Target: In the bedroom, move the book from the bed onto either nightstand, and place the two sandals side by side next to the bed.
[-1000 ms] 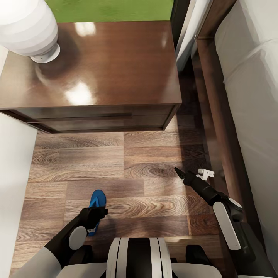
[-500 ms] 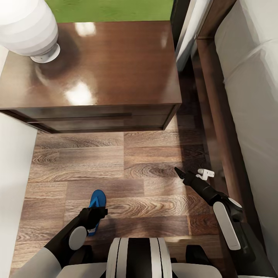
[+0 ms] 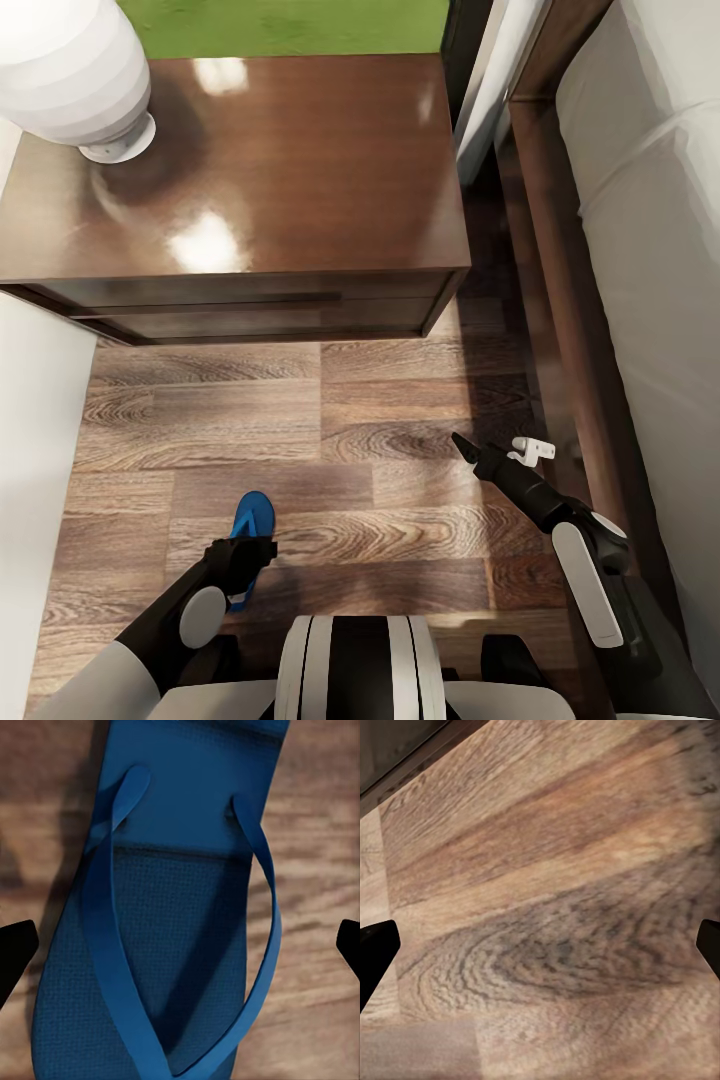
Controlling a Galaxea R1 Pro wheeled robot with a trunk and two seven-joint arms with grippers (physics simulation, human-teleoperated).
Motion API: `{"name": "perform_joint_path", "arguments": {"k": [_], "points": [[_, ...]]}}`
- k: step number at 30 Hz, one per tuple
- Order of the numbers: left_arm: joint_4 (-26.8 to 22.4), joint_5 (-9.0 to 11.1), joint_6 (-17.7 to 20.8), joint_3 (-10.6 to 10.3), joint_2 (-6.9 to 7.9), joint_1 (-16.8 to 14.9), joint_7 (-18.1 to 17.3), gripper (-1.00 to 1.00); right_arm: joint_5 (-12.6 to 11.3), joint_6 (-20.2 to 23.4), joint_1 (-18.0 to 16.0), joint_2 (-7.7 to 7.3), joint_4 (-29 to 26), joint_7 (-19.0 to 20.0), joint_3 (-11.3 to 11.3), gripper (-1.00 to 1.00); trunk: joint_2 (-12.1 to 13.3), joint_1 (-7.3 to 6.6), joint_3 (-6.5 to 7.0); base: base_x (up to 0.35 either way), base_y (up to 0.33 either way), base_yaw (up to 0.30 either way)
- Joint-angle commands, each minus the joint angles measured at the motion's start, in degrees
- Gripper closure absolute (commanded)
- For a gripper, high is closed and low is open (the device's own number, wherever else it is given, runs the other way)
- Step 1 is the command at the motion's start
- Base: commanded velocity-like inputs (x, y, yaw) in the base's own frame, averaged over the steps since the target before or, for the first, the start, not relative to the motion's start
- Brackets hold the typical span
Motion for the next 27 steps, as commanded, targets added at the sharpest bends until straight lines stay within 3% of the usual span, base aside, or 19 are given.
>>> {"name": "perform_joint_path", "arguments": {"k": [1,15,21,27], "points": [[-0.04,-0.08,-0.1,-0.21,0.03,-0.03,-0.16,-1.0,-0.01,0.32,-0.02,0.0,-0.02,-0.09,-3.06,-1.0,-0.01,-0.01,-0.03,0.0,0.0,0.0],[0.07,-0.02,0.01,-0.37,-0.1,-0.03,-0.09,-1.0,-0.01,0.29,-0.02,0.0,-0.02,-0.09,-3.06,-1.0,-0.01,-0.01,-0.03,0.0,0.0,0.0],[0.14,-0.07,0.06,-2.61,-0.1,-0.03,-0.2,-1.0,-0.01,0.33,-0.01,0.0,-0.02,-0.09,-3.06,-1.0,-0.01,-0.01,-0.03,0.0,0.0,0.0],[0.11,-0.03,0.12,-3.12,-0.1,-0.03,-0.14,-1.0,-0.01,0.3,-0.01,0.0,-0.02,-0.09,-3.06,-1.0,-0.01,-0.01,-0.03,0.0,0.0,0.0]]}}
